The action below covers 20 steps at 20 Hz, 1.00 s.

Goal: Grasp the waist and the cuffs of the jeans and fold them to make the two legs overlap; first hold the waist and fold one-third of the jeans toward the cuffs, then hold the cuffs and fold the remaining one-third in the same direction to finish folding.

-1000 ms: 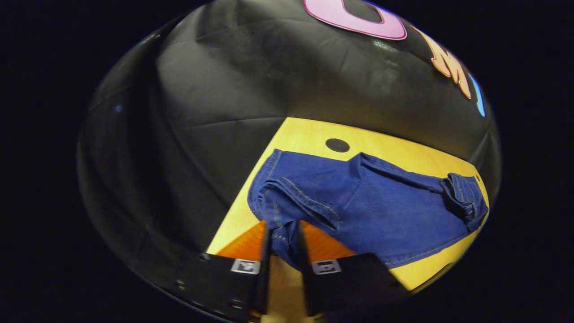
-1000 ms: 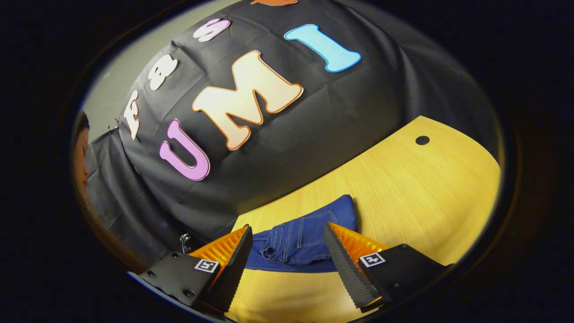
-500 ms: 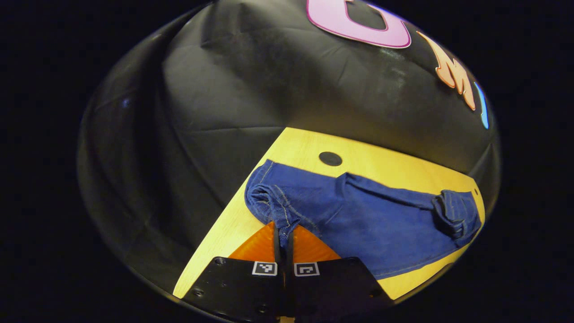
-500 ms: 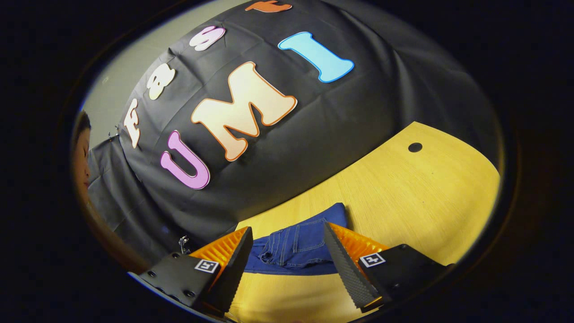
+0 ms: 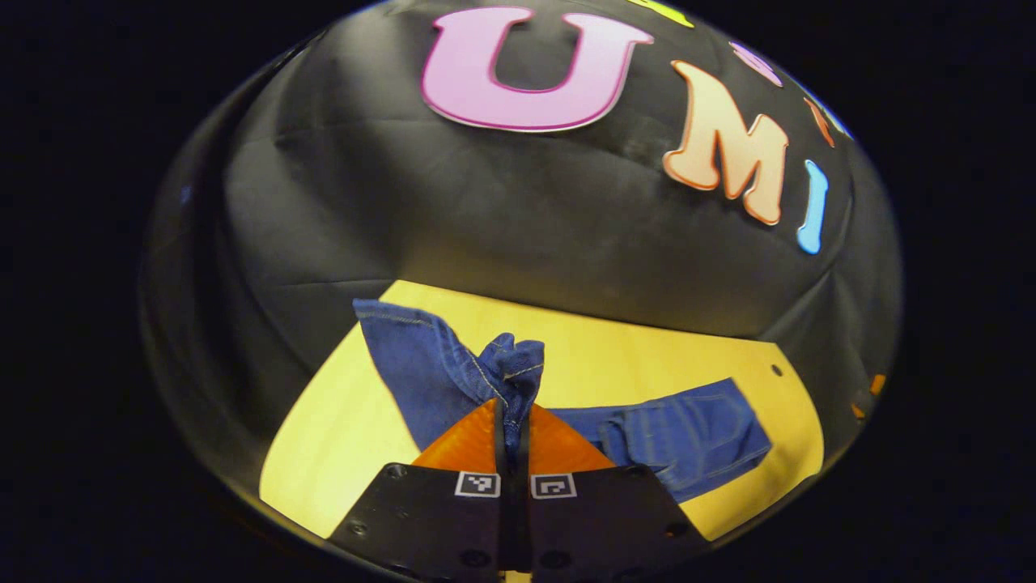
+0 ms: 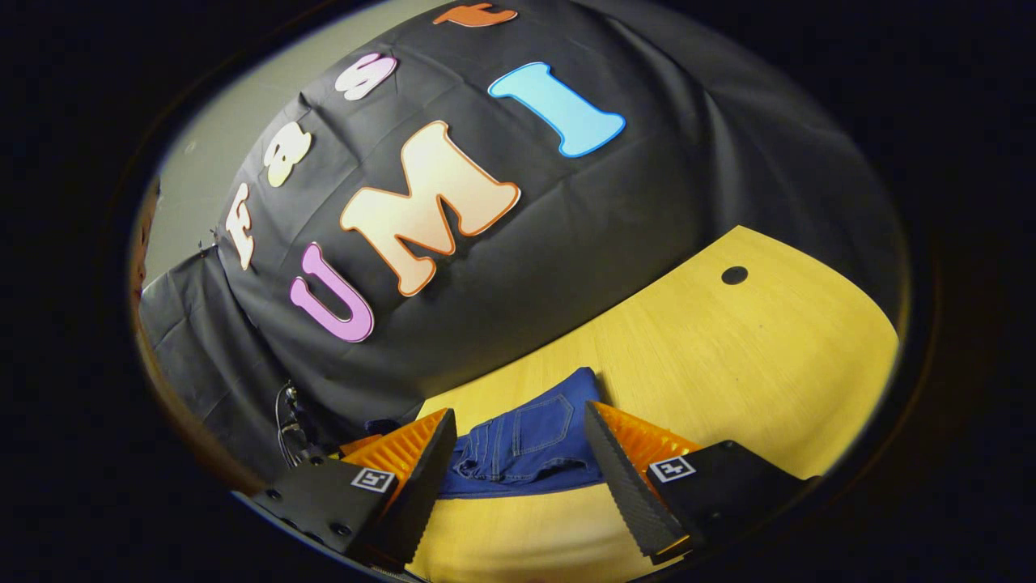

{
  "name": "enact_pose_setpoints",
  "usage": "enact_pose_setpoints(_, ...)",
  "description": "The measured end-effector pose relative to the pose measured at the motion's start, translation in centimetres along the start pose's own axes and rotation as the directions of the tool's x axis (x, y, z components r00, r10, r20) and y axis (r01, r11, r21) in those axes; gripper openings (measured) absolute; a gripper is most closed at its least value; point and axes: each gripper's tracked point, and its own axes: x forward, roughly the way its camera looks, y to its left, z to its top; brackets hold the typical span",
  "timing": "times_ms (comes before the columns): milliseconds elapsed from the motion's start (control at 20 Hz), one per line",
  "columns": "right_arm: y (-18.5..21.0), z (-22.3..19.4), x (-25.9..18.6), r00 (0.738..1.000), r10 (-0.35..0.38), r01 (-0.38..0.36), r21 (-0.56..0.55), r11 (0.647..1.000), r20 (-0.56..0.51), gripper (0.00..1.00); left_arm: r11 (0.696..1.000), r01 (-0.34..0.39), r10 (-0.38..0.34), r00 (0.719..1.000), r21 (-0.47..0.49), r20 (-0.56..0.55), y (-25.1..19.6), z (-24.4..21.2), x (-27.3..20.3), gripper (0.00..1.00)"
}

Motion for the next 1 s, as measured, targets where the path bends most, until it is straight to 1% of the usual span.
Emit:
enact_pose_setpoints(50,-0.8,0.7,-0.5,1.000,-0.005,0.005,-0.003,1.000,0.007,0.98,1.000,0.014,-0.014,1.000,0.013,0.008,-2.0,0.4,-0.2,0.00)
enact_pose_setpoints(100,-1.6,1.4,-1.0,1.000,-0.009,0.009,-0.001,1.000,0.016,0.94,0.999,0.031,-0.032,0.999,0.024,0.015,-4.0,0.9,-0.5,0.00)
enact_pose_setpoints(150,-2.4,2.0,-1.5,1.000,-0.013,0.013,0.000,1.000,0.019,0.98,0.998,0.052,-0.053,0.998,0.031,0.019,-6.2,1.5,-0.8,0.00)
enact_pose_setpoints(300,-5.3,3.0,-2.8,0.999,-0.038,0.038,-0.016,0.999,0.021,0.97,0.992,0.113,-0.115,0.993,0.062,0.032,-12.3,2.7,-0.7,0.00)
enact_pose_setpoints(450,-7.4,2.9,-4.1,0.998,-0.054,0.053,-0.040,0.998,-0.017,0.97,0.981,0.171,-0.173,0.985,0.092,0.008,-18.2,2.6,0.3,0.00)
enact_pose_setpoints(500,-8.0,2.7,-4.6,0.998,-0.058,0.056,-0.054,0.997,-0.029,1.00,0.977,0.185,-0.185,0.983,0.106,-0.004,-19.7,2.4,0.7,0.00)
enact_pose_setpoints(550,-8.6,2.6,-4.9,0.997,-0.061,0.058,-0.068,0.996,-0.039,0.97,0.973,0.196,-0.196,0.981,0.121,-0.018,-21.1,2.0,1.5,0.00)
enact_pose_setpoints(600,-8.9,2.5,-5.2,0.997,-0.060,0.056,-0.077,0.996,-0.051,0.98,0.969,0.205,-0.203,0.979,0.136,-0.031,-22.6,1.7,2.1,0.00)
enact_pose_setpoints(750,-9.7,2.0,-5.5,0.995,-0.059,0.051,-0.102,0.993,-0.075,0.98,0.961,0.218,-0.210,0.975,0.168,-0.067,-25.5,0.1,2.6,0.00)
enact_pose_setpoints(800,-9.8,1.8,-5.5,0.995,-0.057,0.048,-0.110,0.993,-0.082,0.94,0.960,0.220,-0.209,0.975,0.173,-0.079,-26.2,-0.6,2.6,0.00)
enact_pose_setpoints(850,-9.9,1.5,-5.5,0.994,-0.055,0.044,-0.117,0.992,-0.091,0.94,0.958,0.220,-0.208,0.974,0.182,-0.086,-26.7,-1.6,2.6,0.00)
enact_pose_setpoints(900,-9.9,1.2,-5.5,0.994,-0.053,0.040,-0.125,0.991,-0.100,0.98,0.956,0.217,-0.202,0.975,0.195,-0.095,-27.0,-2.7,2.5,0.00)
enact_pose_setpoints(950,-9.8,0.9,-5.4,0.993,-0.050,0.036,-0.131,0.991,-0.109,0.94,0.952,0.217,-0.199,0.974,0.214,-0.105,-27.2,-4.2,2.4,0.00)
enact_pose_setpoints(1000,-9.7,0.6,-5.3,0.992,-0.048,0.032,-0.138,0.990,-0.116,0.98,0.947,0.219,-0.196,0.974,0.235,-0.115,-27.5,-5.7,2.3,0.00)
